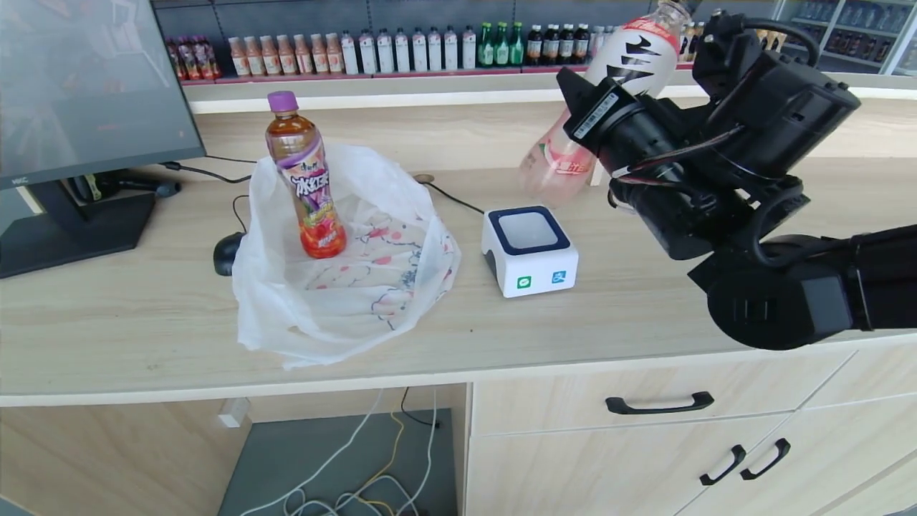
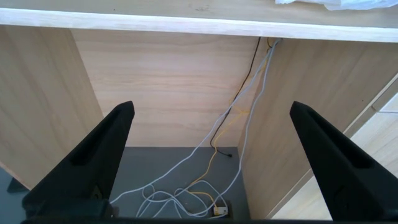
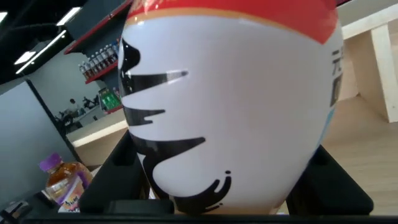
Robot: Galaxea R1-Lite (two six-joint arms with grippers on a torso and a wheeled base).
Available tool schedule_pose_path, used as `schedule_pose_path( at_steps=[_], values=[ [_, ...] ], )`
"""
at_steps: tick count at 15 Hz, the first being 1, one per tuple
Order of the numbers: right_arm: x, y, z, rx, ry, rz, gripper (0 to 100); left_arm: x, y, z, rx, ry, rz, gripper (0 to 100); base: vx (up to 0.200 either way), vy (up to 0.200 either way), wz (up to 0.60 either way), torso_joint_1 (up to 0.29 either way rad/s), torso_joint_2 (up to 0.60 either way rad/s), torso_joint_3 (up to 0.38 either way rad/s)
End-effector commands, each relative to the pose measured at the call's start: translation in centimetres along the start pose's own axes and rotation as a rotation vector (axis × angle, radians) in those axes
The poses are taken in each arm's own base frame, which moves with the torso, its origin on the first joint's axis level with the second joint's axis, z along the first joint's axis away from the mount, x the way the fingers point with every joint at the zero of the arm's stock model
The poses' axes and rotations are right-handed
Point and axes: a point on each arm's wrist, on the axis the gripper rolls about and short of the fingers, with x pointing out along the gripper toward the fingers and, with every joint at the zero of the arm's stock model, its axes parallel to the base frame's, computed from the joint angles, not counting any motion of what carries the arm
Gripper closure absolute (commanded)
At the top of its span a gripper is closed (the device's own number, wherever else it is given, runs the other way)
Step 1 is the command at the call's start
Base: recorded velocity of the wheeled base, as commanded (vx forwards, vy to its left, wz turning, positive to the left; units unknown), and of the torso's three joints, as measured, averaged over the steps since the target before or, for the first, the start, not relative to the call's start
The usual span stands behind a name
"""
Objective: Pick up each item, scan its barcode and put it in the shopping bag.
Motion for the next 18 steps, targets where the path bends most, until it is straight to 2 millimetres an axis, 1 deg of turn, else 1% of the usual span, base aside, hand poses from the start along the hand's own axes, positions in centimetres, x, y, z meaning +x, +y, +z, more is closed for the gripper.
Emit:
schedule_pose_path(
  at_steps=[1, 3, 5, 9, 12, 16, 18],
  values=[
    [1.2, 0.0, -1.3, 0.026, 0.015, -0.004, 100, 0.0, 0.0, 0.0, 0.000, -0.001, 0.001, 0, 0.000, 0.000, 0.00, 0.000, 0.00, 0.000],
    [1.9, 0.3, -1.2, 0.127, 0.025, -0.009, 100, 0.0, 0.0, 0.0, 0.000, -0.001, 0.001, 0, 0.000, 0.000, 0.00, 0.000, 0.00, 0.000],
    [2.1, 0.6, -0.8, 0.220, 0.023, -0.009, 100, 0.0, 0.0, 0.0, 0.000, -0.001, 0.001, 0, 0.000, 0.000, 0.00, 0.000, 0.00, 0.000],
    [2.1, 0.4, -1.0, 0.359, 0.028, -0.018, 100, 0.0, 0.0, 0.0, 0.000, -0.001, 0.001, 0, 0.000, 0.000, 0.00, 0.000, 0.00, 0.000],
    [1.8, -0.1, -2.2, 0.448, 0.079, -0.059, 100, 0.0, 0.0, 0.0, 0.000, -0.001, 0.001, 0, 0.000, 0.000, 0.00, 0.000, 0.00, 0.000],
    [0.7, -1.2, -4.2, 0.526, 0.146, -0.116, 100, 0.0, 0.0, 0.0, 0.000, -0.001, 0.001, 0, 0.000, 0.000, 0.00, 0.000, 0.00, 0.000],
    [0.6, -1.3, -4.4, 0.537, 0.153, -0.122, 100, 0.0, 0.0, 0.0, 0.000, -0.001, 0.001, 0, 0.000, 0.000, 0.00, 0.000, 0.00, 0.000]
  ],
)
